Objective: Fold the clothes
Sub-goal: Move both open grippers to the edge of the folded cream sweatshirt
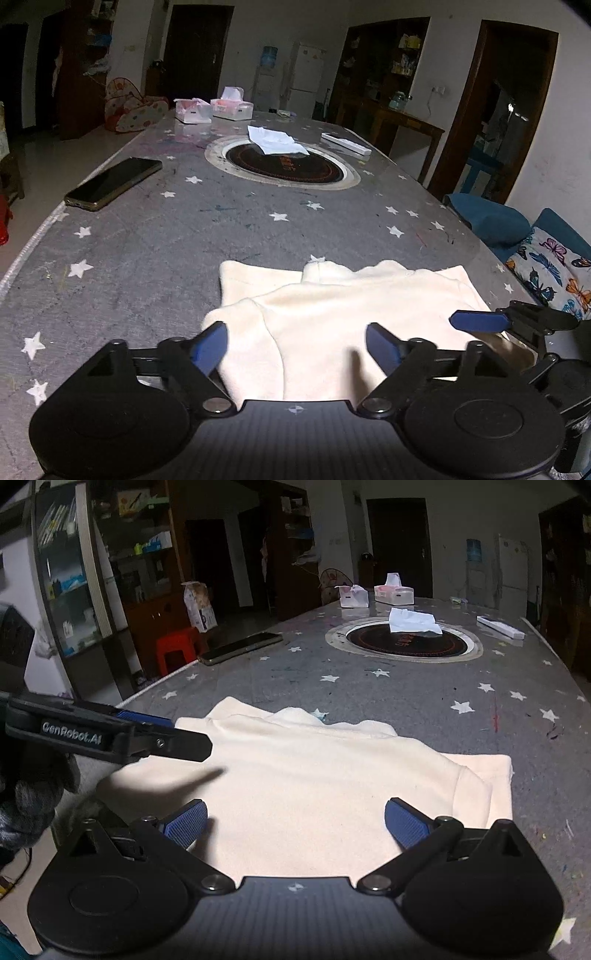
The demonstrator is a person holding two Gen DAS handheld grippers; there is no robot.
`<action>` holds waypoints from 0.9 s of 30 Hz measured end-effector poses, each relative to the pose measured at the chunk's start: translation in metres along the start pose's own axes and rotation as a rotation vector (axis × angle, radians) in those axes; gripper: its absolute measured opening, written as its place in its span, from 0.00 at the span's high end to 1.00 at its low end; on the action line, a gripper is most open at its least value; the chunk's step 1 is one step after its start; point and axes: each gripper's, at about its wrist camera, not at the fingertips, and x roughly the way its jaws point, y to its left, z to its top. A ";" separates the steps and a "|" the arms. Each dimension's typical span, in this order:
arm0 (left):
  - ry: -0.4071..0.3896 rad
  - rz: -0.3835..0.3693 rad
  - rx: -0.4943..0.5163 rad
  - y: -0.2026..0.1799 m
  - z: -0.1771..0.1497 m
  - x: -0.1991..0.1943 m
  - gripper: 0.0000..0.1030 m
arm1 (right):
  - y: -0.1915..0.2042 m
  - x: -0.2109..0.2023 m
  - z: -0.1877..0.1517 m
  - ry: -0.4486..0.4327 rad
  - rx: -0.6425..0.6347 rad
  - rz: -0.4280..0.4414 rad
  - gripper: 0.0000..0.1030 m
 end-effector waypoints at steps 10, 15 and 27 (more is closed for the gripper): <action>-0.011 0.026 -0.022 0.001 0.001 -0.008 0.00 | 0.000 0.002 0.003 0.022 0.017 0.004 0.00; -0.010 0.040 -0.030 0.002 0.001 -0.011 0.00 | 0.001 0.002 0.001 0.010 0.014 -0.005 0.00; -0.001 0.081 -0.053 0.001 -0.003 -0.022 0.00 | -0.001 0.000 -0.002 -0.027 0.059 0.004 0.00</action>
